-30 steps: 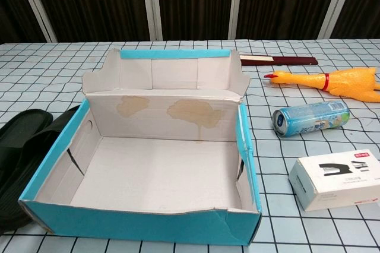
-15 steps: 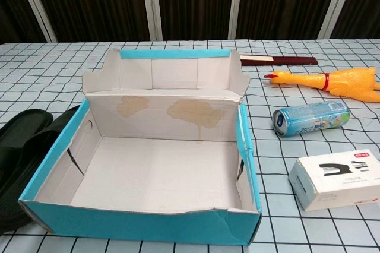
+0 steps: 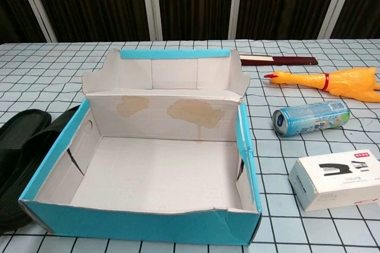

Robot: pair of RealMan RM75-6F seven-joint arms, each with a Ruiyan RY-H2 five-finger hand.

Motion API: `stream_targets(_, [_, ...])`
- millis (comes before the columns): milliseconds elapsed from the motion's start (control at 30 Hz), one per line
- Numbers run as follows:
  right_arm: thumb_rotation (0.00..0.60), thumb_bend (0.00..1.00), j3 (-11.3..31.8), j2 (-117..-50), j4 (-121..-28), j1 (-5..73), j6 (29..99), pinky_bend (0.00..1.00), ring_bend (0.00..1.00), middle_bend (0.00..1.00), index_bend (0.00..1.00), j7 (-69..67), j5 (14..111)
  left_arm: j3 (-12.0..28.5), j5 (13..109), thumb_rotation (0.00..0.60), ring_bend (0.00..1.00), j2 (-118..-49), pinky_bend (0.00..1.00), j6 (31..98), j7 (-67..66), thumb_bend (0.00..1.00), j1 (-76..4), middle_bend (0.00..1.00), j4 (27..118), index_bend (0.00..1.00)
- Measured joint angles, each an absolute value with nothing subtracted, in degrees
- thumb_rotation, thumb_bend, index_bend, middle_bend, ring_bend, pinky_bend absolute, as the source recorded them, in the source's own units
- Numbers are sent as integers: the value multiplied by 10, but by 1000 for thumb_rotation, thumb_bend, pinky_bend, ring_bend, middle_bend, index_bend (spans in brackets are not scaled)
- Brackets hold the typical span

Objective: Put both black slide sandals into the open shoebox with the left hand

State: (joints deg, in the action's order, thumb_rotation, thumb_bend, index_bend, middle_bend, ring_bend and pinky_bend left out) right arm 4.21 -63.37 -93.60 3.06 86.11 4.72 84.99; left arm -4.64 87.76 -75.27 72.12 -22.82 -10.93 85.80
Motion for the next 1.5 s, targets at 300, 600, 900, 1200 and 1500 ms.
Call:
stream_targets(300, [600,254,41,-633,-938,29,865,200,162,118,138,49,854,-46,880,600,69,-753,158,729,-227,155,-108,248,857,291])
stream_targets(600, [600,253,41,-633,-939,29,865,200,163,118,138,51,853,-45,879,600,68,-753,158,734,-228,239,-106,292,857,327])
stream_targets(900, [600,254,40,-633,-939,31,858,201,163,118,138,48,852,-42,879,600,69,-754,158,742,-231,428,-104,345,856,378])
stream_targets(1200, [600,254,39,-631,-939,31,856,200,167,118,138,41,853,-39,871,600,76,-753,158,743,-246,542,-102,414,859,452])
stream_targets(1500, [600,254,40,-629,-939,30,859,200,167,118,138,36,853,-35,860,600,90,-751,159,744,-253,555,-101,454,864,502])
